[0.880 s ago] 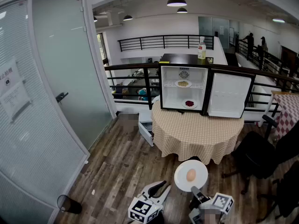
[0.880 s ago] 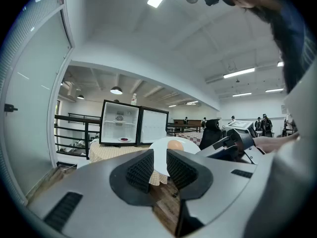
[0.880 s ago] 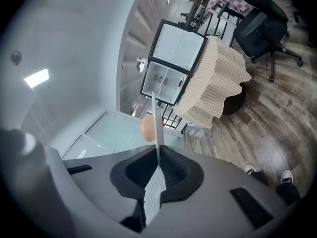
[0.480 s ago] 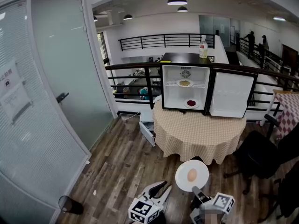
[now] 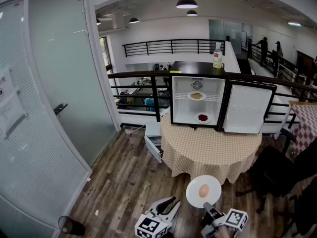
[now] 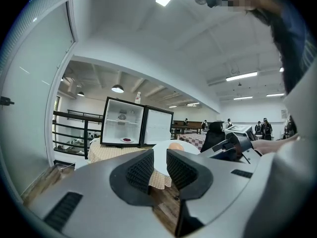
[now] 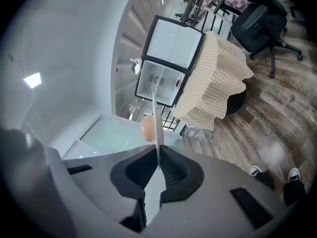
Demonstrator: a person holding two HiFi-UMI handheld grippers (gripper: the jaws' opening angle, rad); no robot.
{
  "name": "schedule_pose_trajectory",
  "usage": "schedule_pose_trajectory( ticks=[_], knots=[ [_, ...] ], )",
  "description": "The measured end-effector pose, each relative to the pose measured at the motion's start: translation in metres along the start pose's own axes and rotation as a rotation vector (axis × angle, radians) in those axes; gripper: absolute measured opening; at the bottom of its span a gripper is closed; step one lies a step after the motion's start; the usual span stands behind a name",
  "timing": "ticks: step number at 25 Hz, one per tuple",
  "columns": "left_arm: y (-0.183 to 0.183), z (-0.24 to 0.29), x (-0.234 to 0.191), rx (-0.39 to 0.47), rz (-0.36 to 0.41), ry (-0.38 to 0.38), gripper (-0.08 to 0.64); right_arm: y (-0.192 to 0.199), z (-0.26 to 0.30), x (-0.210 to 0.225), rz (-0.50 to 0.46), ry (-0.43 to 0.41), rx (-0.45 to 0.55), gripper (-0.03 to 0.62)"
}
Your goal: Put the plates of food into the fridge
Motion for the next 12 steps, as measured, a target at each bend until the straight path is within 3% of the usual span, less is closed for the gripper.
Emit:
schedule_pose_trajectory(
  ticks=[12],
  knots=[
    [-0.039, 0.054, -0.111, 0.047, 0.027, 0.069, 0.083, -0.038, 0.107, -0.032, 0.035, 0.003, 0.067, 0.025]
  ],
)
Point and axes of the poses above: the fingertips, and each gripper's own axes: z forward along the fingers, x to its right, y out of its underside, the point moved 4 cm from there along -z, backward along the fingers, and after that the axes turned 4 degrees about z, right-handed, at the moved point
